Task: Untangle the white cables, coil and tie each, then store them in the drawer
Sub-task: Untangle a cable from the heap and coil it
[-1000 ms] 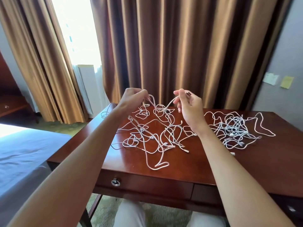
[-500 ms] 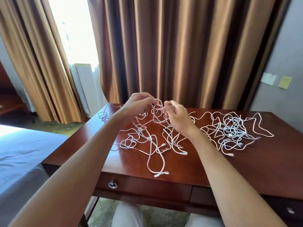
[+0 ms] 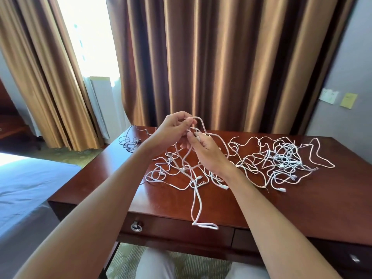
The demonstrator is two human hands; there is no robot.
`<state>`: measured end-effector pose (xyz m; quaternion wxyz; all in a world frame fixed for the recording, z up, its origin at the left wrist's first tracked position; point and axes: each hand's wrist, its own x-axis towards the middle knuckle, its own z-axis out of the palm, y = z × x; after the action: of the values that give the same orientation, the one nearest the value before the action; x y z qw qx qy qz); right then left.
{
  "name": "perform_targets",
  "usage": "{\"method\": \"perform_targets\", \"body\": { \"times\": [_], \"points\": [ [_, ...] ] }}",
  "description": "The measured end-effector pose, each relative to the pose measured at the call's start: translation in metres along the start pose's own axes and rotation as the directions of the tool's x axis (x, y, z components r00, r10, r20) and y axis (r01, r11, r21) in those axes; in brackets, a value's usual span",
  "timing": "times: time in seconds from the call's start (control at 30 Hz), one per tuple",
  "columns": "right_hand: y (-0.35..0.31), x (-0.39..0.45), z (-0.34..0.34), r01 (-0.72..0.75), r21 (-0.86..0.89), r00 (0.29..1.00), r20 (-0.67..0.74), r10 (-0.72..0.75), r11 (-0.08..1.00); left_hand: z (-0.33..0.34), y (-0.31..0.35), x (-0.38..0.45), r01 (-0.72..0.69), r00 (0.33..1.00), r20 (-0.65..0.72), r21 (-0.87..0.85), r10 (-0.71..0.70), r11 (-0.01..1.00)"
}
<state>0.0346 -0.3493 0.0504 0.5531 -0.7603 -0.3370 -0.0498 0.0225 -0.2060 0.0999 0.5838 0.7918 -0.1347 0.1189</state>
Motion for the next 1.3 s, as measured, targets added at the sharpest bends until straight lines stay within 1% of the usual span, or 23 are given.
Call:
{"method": "perform_targets", "body": {
  "times": [0.13,0.23,0.33,0.4,0.47,0.53,0.6,0.63,0.73,0.8,0.83,0.9,0.97,1.0,1.07,1.1,1.13,1.2,1.23,1.3],
  "points": [
    [-0.007,-0.005,-0.001,-0.095,0.205,0.995,0.063,0.083,0.974,0.0,-0.007,0.0,0.053,0.996,-0.076,0.036,-0.05,0.998],
    [-0.009,-0.009,-0.013,-0.156,0.295,0.988,0.029,0.154,0.943,-0.007,-0.014,-0.001,0.094,0.991,-0.099,0.089,-0.085,0.992],
    [-0.009,-0.011,-0.025,-0.206,0.326,0.978,0.039,0.204,0.923,-0.011,-0.019,-0.005,0.133,0.988,-0.104,0.152,-0.118,0.979],
    [-0.01,-0.012,-0.03,-0.223,0.3,0.974,0.035,0.223,0.927,-0.012,-0.02,-0.009,0.153,0.987,-0.076,0.182,-0.141,0.971],
    [-0.009,-0.013,-0.034,-0.224,0.32,0.974,0.04,0.224,0.92,-0.012,-0.024,-0.015,0.148,0.989,-0.047,0.226,-0.141,0.963],
    [-0.01,-0.016,-0.037,-0.223,0.399,0.973,0.042,0.225,0.889,-0.012,-0.026,-0.021,0.143,0.99,-0.047,0.201,-0.136,0.969],
    [-0.009,-0.019,-0.038,-0.215,0.497,0.971,0.018,0.238,0.841,-0.01,-0.028,-0.028,0.161,0.985,-0.085,0.133,-0.15,0.978],
    [-0.008,-0.021,-0.038,-0.214,0.513,0.967,-0.007,0.253,0.832,-0.008,-0.028,-0.033,0.165,0.983,-0.106,0.126,-0.152,0.978],
    [-0.004,-0.027,-0.04,-0.214,0.46,0.953,-0.096,0.288,0.862,-0.006,-0.038,-0.052,0.184,0.977,-0.142,0.153,-0.162,0.971],
    [-0.003,-0.032,-0.04,-0.221,0.413,0.948,-0.122,0.294,0.884,-0.006,-0.048,-0.067,0.207,0.977,-0.095,0.18,-0.192,0.962],
    [-0.004,-0.035,-0.04,-0.226,0.402,0.95,-0.111,0.292,0.887,-0.007,-0.055,-0.073,0.211,0.978,-0.05,0.202,-0.205,0.956],
    [-0.007,-0.039,-0.04,-0.252,0.414,0.955,-0.038,0.293,0.875,-0.006,-0.064,-0.083,0.197,0.976,0.036,0.26,-0.213,0.945],
    [-0.012,-0.043,-0.039,-0.292,0.408,0.953,0.05,0.298,0.865,-0.007,-0.068,-0.087,0.127,0.984,0.07,0.378,-0.165,0.917],
    [-0.015,-0.044,-0.038,-0.306,0.377,0.951,0.084,0.296,0.874,-0.007,-0.068,-0.086,0.083,0.993,0.045,0.428,-0.113,0.9],
    [-0.02,-0.046,-0.034,-0.328,0.272,0.944,0.137,0.301,0.905,-0.004,-0.058,-0.086,0.037,0.996,-0.086,0.472,0.004,0.881],
    [-0.021,-0.046,-0.031,-0.34,0.215,0.937,0.153,0.313,0.915,0.0,-0.049,-0.086,0.025,0.993,-0.113,0.43,0.026,0.902],
    [-0.023,-0.046,-0.028,-0.354,0.164,0.93,0.165,0.328,0.921,0.006,-0.038,-0.086,0.036,0.995,-0.103,0.327,-0.002,0.944],
    [-0.022,-0.046,-0.022,-0.346,0.04,0.927,0.171,0.335,0.937,0.024,-0.018,-0.09,0.086,0.996,-0.01,0.094,-0.086,0.992],
    [-0.02,-0.047,-0.019,-0.317,-0.038,0.934,0.158,0.319,0.948,0.032,-0.012,-0.091,0.09,0.996,0.022,0.046,-0.091,0.995],
    [-0.017,-0.05,-0.015,-0.264,-0.172,0.949,0.127,0.288,0.949,0.045,-0.011,-0.093,0.083,0.996,0.018,0.004,-0.083,0.997]
  ]
}}
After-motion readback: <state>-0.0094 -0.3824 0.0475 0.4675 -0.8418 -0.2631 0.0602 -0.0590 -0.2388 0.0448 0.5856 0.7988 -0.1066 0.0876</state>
